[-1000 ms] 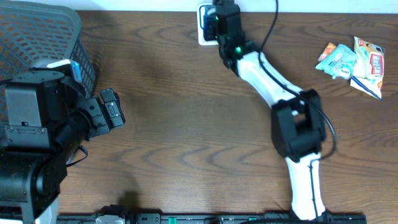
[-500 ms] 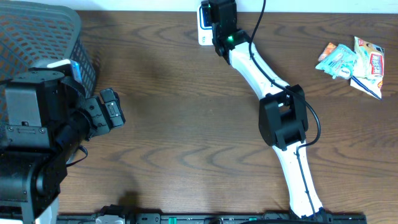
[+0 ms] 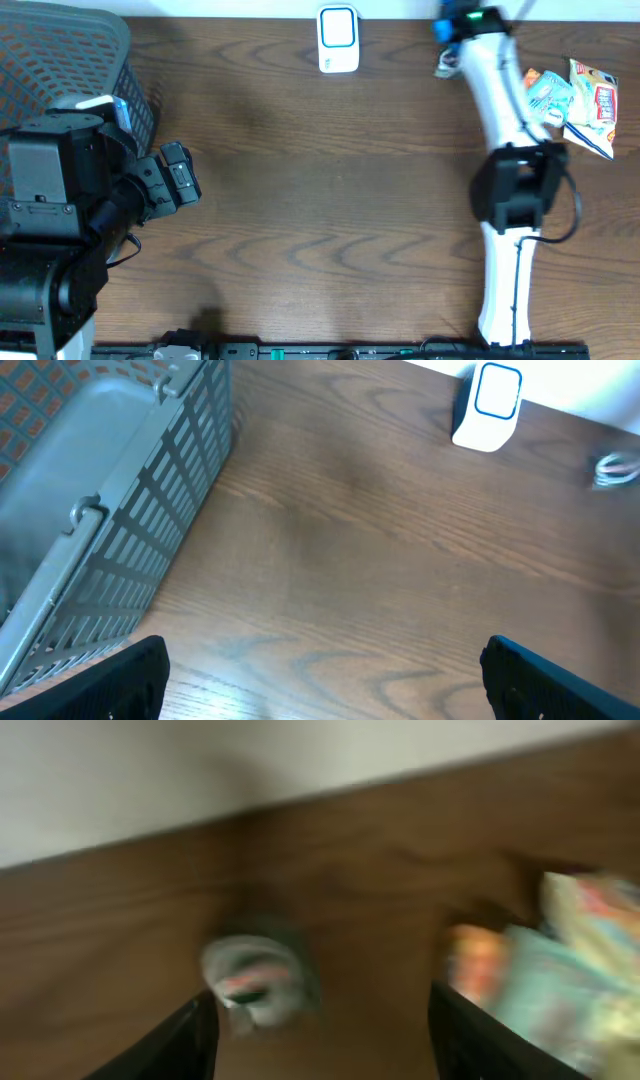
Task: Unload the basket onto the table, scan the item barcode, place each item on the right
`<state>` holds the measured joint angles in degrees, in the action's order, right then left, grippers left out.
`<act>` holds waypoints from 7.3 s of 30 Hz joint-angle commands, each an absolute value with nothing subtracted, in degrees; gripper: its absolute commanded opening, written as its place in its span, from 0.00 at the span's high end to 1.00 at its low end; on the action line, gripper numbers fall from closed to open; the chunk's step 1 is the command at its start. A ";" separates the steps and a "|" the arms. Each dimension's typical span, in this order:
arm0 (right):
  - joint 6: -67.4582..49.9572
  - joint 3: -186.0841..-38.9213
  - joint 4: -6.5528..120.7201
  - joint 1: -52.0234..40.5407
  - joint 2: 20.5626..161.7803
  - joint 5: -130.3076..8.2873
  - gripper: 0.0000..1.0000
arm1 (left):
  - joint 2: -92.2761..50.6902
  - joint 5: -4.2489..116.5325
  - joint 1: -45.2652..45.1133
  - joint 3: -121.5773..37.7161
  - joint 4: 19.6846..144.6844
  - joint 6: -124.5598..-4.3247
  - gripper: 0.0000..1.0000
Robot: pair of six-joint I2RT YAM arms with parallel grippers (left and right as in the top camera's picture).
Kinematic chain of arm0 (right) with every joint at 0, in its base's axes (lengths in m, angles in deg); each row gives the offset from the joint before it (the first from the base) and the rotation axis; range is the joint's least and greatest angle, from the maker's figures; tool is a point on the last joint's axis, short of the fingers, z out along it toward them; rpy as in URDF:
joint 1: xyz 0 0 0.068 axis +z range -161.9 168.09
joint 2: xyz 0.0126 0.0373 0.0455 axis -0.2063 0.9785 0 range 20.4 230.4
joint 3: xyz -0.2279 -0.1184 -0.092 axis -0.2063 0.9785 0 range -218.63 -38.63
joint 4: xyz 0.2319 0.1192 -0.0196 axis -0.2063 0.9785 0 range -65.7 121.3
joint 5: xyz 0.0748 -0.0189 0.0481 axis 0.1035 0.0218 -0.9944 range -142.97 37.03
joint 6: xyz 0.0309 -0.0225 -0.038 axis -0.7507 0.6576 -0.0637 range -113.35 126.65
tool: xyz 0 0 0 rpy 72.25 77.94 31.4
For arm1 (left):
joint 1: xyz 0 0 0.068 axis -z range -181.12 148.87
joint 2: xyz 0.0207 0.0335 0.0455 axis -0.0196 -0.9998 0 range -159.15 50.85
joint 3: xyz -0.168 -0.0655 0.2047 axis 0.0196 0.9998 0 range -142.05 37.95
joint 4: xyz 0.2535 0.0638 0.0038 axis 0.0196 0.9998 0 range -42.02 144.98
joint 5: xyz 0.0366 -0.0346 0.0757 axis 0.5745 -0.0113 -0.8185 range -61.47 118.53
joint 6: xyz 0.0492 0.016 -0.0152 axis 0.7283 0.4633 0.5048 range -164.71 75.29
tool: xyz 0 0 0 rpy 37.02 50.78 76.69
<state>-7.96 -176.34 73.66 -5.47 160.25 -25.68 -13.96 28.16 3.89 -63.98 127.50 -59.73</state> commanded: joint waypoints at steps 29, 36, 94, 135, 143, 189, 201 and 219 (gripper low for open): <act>9.94 -157.47 42.14 -17.88 159.18 -49.79 0.02 | -13.88 27.86 3.76 -64.40 127.68 -59.62 0.02; 15.73 -147.77 25.12 -19.63 159.33 -67.01 0.02 | -13.88 27.86 3.76 -64.40 127.68 -59.62 0.02; -13.06 -146.59 30.82 -9.31 165.61 -30.38 0.07 | -13.88 27.84 3.76 -64.40 127.68 -59.62 0.03; -12.79 -146.59 61.62 -20.62 144.80 -25.00 0.32 | -13.88 27.86 3.76 -64.40 127.68 -59.62 0.02; -12.77 -146.59 65.60 -20.62 143.09 -25.04 0.20 | -13.88 27.84 3.76 -64.38 127.68 -59.62 0.02; -16.01 -90.24 65.82 -17.93 64.15 -58.49 0.01 | -13.88 27.86 3.76 -64.40 127.68 -59.62 0.02; -16.03 -89.94 76.50 -15.89 55.93 -59.88 0.01 | -13.88 27.86 3.76 -64.40 127.68 -59.62 0.02; -16.88 -89.94 101.03 -14.45 53.57 -68.69 0.01 | -13.88 27.84 3.76 -64.40 127.68 -59.62 0.02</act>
